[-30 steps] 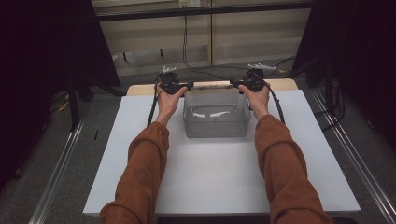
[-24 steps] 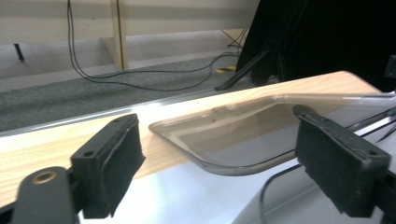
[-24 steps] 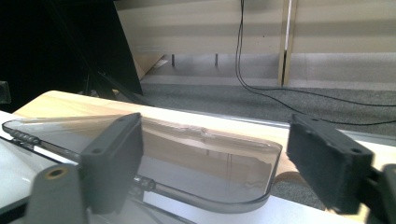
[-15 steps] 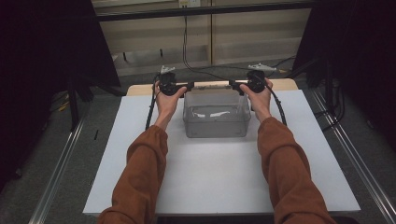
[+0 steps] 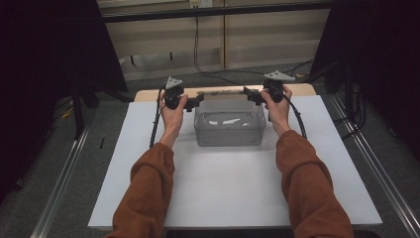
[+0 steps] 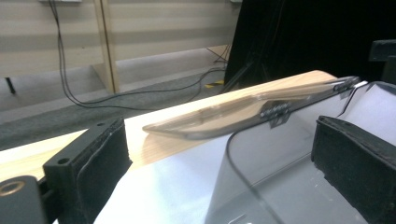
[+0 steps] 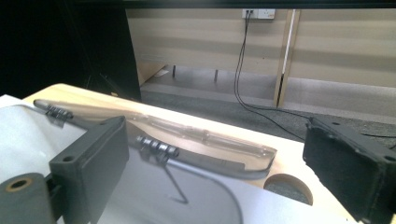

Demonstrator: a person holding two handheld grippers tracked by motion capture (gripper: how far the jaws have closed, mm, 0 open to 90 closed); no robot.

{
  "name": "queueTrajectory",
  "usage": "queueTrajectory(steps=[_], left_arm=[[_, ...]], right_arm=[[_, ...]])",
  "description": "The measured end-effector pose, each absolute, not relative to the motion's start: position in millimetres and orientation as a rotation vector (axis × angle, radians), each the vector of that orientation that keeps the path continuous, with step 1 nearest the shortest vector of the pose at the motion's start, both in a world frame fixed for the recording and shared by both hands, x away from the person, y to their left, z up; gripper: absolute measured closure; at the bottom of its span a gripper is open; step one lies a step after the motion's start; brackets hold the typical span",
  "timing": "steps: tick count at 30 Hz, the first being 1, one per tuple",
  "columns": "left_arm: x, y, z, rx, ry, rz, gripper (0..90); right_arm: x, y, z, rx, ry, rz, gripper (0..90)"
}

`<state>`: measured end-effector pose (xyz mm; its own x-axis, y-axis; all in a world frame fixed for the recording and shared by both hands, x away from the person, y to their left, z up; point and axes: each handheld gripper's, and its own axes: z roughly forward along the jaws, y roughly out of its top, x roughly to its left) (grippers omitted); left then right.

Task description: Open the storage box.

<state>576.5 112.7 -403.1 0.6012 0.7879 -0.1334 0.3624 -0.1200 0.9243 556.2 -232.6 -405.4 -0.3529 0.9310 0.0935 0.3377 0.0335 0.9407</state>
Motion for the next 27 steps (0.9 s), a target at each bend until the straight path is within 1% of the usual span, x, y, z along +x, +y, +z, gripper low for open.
queueTrajectory(steps=[7, 9, 15, 18, 22, 26, 27], left_arm=[[563, 114, -399, 1.700, 0.927, 0.495, 4.0], [559, 115, -398, 1.713, 0.912, 0.524, 3.7], [544, 118, -396, 1.692, 0.899, 0.550, 3.4], [538, 120, -394, 1.677, 0.895, 0.568, 3.4], [532, 122, -394, 1.679, 0.892, 0.566, 3.4], [524, 124, -396, 1.626, 0.884, 0.616, 3.4], [523, 125, -396, 1.635, 0.878, 0.620, 3.4]], right_arm=[[545, -228, -404, 1.238, 1.737, 1.317, 5.5], [542, -226, -402, 1.231, 1.738, 1.319, 4.6], [531, -223, -398, 1.206, 1.727, 1.329, 4.4], [525, -223, -397, 1.204, 1.717, 1.337, 2.9], [517, -222, -396, 1.191, 1.707, 1.348, 2.2], [507, -222, -393, 1.179, 1.699, 1.358, 0.9], [504, -222, -392, 1.174, 1.695, 1.355, 0.5]])
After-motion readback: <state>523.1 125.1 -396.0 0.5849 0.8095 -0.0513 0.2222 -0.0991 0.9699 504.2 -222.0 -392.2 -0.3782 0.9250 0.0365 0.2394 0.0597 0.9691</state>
